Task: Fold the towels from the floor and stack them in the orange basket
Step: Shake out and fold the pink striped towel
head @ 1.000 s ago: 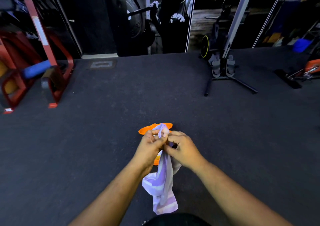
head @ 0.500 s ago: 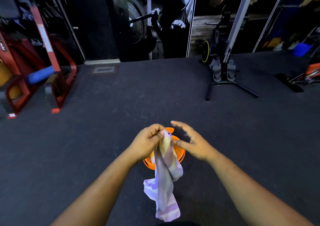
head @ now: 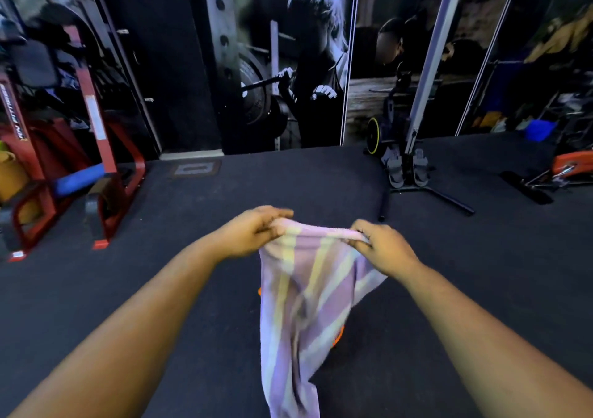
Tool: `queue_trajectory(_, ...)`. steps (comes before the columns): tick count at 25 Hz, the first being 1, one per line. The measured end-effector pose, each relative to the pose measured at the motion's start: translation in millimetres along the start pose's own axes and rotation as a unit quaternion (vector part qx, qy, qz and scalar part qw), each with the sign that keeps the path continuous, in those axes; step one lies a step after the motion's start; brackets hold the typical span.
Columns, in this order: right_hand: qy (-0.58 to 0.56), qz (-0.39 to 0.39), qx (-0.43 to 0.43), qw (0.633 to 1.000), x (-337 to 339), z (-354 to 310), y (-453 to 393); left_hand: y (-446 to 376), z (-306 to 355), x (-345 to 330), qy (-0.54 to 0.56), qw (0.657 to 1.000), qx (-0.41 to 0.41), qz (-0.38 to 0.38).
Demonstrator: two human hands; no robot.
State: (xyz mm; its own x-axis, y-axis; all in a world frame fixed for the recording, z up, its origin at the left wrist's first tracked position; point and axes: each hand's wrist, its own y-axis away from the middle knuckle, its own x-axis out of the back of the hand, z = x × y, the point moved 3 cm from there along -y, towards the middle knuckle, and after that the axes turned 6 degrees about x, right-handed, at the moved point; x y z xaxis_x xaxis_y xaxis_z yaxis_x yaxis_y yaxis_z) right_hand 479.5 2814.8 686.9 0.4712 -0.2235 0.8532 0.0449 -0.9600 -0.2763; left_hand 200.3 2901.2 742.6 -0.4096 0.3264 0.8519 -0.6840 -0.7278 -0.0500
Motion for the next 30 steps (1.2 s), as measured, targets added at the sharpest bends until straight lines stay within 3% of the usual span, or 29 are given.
queue_trajectory(2,0.068,0.012,0.005,0.998,21.6,-8.5,-14.0,-7.2,-4.1,3.5,-0.092,0.996,-0.017,-0.005)
queue_trajectory(4,0.104,0.0,0.014,0.994,43.4,-16.5,-27.3,-15.4,-9.6,23.1,-0.093,0.991,-0.022,0.097)
queue_trajectory(7,0.219,-0.104,-0.001,0.97,71.6,-2.5,-36.8,-16.5,-36.3,69.5,0.023,0.963,0.068,0.261)
queue_trajectory(9,0.191,-0.096,-0.03,0.976,92.7,13.7,-39.3,-12.0,-54.4,83.2,0.136,0.927,0.126,0.327)
queue_trajectory(12,0.024,0.087,-0.031,0.995,118.4,18.4,-46.0,-15.0,-54.7,74.9,0.234,0.899,0.156,0.334)
queue_trajectory(14,-0.105,0.234,-0.041,0.966,127.8,15.0,-55.0,-20.7,-46.0,81.6,0.302,0.858,0.122,0.396)
queue_trajectory(16,-0.217,0.289,-0.059,0.93,129.3,8.9,-66.8,-27.9,-35.8,97.6,0.349,0.823,0.099,0.436)
queue_trajectory(20,-0.252,0.257,-0.107,0.927,131.8,4.6,-77.9,-39.3,-23.8,102.5,0.335,0.863,0.152,0.347)
queue_trajectory(23,-0.33,0.319,-0.101,0.883,135.6,-1.5,-71.7,-39.3,-3.7,106.9,0.419,0.831,0.099,0.353)
queue_trajectory(25,-0.424,0.302,-0.119,0.845,133.4,-15.1,-70.2,-41.6,15.6,108.4,0.49,0.807,0.109,0.311)
queue_trajectory(27,-0.52,0.23,-0.155,0.808,128.4,-33.1,-61.5,-39.9,37.0,110.2,0.547,0.795,0.11,0.238)
queue_trajectory(28,-0.541,0.181,-0.154,0.807,128.1,-42.0,-51.9,-38.2,48.1,113.4,0.564,0.793,0.099,0.209)
queue_trajectory(30,-0.51,0.035,-0.108,0.853,118.5,-49.8,-30.6,-37.3,66.6,122.6,0.606,0.769,0.081,0.185)
